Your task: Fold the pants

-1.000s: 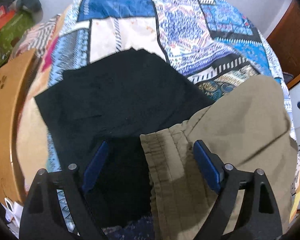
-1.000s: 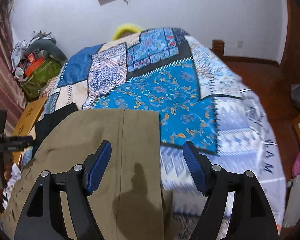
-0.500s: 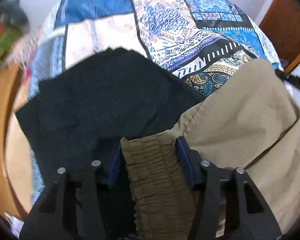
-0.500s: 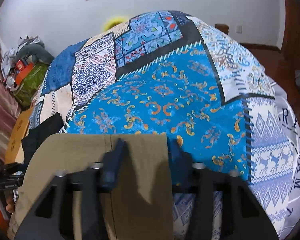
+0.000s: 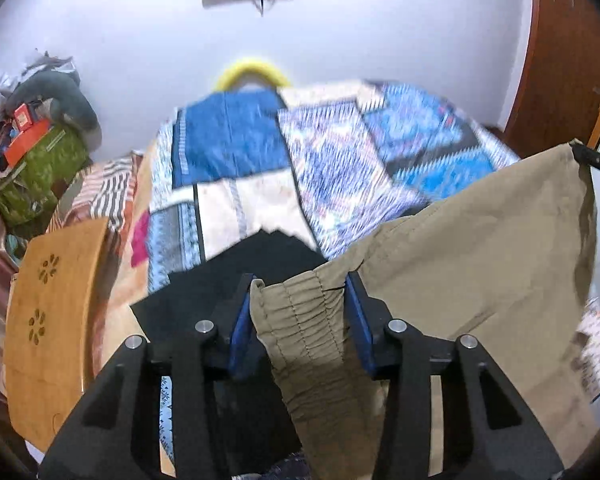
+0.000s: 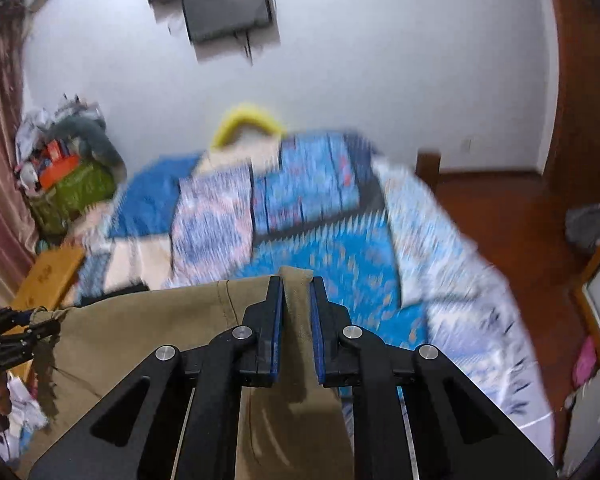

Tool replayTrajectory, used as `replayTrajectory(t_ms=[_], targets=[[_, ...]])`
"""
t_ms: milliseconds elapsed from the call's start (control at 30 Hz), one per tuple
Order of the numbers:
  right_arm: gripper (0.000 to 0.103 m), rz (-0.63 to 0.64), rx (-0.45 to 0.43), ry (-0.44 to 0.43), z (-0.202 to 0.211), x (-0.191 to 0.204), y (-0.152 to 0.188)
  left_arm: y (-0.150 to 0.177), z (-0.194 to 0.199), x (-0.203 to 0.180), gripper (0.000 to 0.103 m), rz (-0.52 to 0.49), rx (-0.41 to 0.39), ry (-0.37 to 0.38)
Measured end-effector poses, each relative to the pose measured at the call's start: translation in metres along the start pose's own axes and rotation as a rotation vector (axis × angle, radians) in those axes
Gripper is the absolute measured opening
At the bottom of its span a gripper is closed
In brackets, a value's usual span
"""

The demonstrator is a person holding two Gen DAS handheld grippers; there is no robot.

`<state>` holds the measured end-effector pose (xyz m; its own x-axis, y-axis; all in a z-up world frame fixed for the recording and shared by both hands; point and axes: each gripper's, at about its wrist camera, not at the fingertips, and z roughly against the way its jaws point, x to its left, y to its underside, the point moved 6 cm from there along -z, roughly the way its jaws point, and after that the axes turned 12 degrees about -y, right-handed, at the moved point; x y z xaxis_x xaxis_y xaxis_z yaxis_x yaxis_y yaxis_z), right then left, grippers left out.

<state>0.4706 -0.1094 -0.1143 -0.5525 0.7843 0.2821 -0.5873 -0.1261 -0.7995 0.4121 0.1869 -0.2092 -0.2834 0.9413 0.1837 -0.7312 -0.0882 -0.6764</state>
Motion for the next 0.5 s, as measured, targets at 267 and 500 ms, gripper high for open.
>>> replayTrajectory(t_ms=[267,500], targets=[[0.011,0.037,-0.070,-0.041,0.077,0.029,0.003,0.013,0.070,0.000,0.043,-0.041,-0.084,0.038],[0.011,0.028,-0.048,-0.067,0.123,0.046,0.057,0.058,0.114,-0.001,0.043,-0.098,-0.106,0.066]])
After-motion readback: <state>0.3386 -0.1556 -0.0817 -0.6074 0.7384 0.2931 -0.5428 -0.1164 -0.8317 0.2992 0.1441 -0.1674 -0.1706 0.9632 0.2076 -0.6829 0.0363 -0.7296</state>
